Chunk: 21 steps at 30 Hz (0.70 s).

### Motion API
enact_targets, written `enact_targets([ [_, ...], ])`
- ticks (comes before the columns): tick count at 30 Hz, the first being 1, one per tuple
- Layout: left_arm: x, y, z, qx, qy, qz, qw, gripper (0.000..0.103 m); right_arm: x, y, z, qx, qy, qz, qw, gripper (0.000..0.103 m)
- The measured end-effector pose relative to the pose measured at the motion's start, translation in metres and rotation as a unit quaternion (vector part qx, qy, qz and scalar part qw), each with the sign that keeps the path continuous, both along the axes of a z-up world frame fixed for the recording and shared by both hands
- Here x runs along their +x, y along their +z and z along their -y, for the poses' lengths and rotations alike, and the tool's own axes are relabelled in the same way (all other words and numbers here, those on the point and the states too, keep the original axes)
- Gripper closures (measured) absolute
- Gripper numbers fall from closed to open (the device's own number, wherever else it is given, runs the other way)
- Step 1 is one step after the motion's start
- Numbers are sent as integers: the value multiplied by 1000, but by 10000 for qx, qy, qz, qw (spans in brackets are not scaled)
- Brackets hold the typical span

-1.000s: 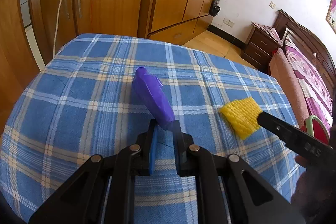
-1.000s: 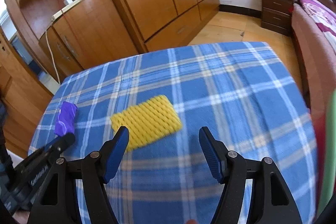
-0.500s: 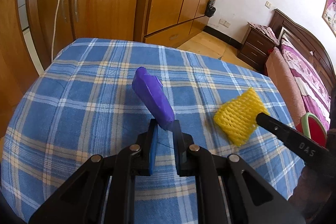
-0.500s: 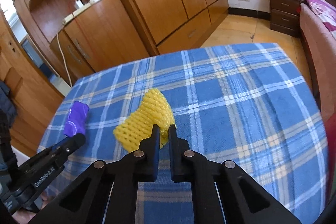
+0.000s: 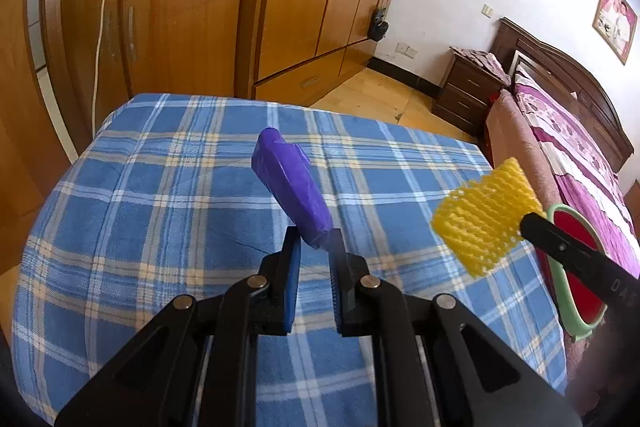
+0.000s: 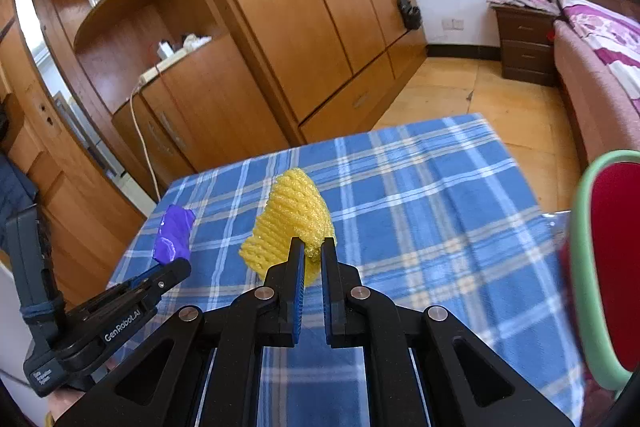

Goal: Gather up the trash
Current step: 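Carry the purple bag and yellow foam net over the red bin with both tools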

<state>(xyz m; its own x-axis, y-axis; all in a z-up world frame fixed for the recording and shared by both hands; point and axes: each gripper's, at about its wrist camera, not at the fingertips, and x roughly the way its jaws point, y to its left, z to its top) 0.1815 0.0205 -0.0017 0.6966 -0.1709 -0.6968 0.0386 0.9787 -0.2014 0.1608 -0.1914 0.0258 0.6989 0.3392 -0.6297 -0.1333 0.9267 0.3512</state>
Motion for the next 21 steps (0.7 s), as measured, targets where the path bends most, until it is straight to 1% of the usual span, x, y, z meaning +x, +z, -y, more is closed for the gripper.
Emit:
enact_targets([
  [10,-21,16,26,-19,-279,136,9995,90,-46,22,39,92,-428,282,9986,96],
  [16,-36,29,54,4,-570,263,9980,90,-71,28,67,197,-731,378,9964,96],
  [21,-46,35,81,-23,-922,276,9954,90,-90,31,91,263,-1002,414,9938,96],
])
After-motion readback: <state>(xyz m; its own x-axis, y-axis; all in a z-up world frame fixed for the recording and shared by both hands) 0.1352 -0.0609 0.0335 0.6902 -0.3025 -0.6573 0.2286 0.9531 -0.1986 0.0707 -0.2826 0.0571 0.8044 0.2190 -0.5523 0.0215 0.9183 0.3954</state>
